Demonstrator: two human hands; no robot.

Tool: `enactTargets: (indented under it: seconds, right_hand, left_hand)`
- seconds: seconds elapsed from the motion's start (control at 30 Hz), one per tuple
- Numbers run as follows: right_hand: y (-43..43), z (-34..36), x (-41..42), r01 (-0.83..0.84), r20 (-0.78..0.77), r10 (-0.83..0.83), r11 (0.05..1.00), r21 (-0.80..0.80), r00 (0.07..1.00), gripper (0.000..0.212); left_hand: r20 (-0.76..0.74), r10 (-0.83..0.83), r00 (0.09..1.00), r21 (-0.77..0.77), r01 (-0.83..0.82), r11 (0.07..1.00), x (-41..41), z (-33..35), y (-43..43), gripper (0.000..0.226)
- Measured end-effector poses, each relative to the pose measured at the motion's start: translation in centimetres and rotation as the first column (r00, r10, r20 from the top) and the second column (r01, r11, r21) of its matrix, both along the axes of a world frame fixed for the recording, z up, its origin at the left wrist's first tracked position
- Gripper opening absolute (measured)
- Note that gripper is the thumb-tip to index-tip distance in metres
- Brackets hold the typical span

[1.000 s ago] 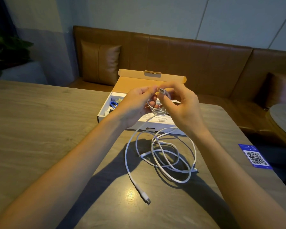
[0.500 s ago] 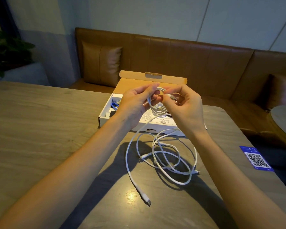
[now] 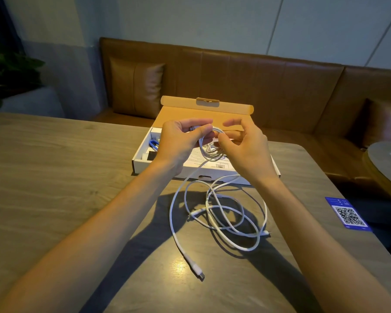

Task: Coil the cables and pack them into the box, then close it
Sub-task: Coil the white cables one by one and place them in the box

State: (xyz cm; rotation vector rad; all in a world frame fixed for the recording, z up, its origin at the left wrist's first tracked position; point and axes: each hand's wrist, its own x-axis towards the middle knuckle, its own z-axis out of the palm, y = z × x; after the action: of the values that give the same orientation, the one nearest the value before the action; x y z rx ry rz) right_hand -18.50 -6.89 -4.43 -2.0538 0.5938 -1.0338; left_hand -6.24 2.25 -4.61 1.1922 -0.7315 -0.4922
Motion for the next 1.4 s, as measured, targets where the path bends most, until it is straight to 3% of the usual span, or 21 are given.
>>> enactTargets:
  seconds: [0.17, 0.33, 0.63, 0.77, 0.9, 1.07, 1.4]
  right_hand:
    - [-0.5, -0.4, -0.2, 0.025, -0.017, -0.025, 1.0, 0.003, 1.0, 0.02]
    - [-1.2, -0.6, -0.5, 0.038, -0.033, -0.039, 0.999, -0.035, 0.999, 0.023]
    - [-1.9, -0.7, 1.0, -0.002, -0.014, 0.003, 0.997, 0.075, 1.0, 0.027]
    - [-3.2, -0.1, 3.4, 0.059, -0.069, -0.058, 0.998, 0.006, 0.996, 0.022]
    - [-5.1, 0.2, 6.7, 0.059, -0.18, -0.066, 0.997, -0.041, 0.981, 0.02]
    - [-7.3, -1.2, 10.0, 0.032, -0.392, -0.065, 0.996, -0.089, 0.918, 0.014]
    - [-9.0, -4.1, 13.2, 0.025, -0.586, -0.183, 0.963, -0.268, 0.789, 0.008]
  left_hand:
    - [-0.029, -0.031, 0.999, 0.004, 0.032, 0.999, 0.4, -0.6, -0.2, 0.022]
    - [0.047, -0.18, 0.983, 0.168, 0.17, 0.971, 1.3, -0.6, -0.2, 0.03]
    - [0.12, -0.062, 0.991, 0.234, 0.032, 0.972, 2.6, -0.9, -0.4, 0.016]
    - [0.138, -0.005, 0.99, 0.295, -0.036, 0.955, 4.3, -0.3, -1.0, 0.017]
    - [0.35, 0.064, 0.934, 0.398, -0.21, 0.893, 6.8, -0.4, -2.7, 0.023]
    - [0.598, -0.067, 0.799, 0.556, -0.352, 0.753, 8.7, -1.9, -5.2, 0.029]
    - [0.725, -0.209, 0.656, 0.637, -0.525, 0.564, 10.1, -3.9, -8.2, 0.029]
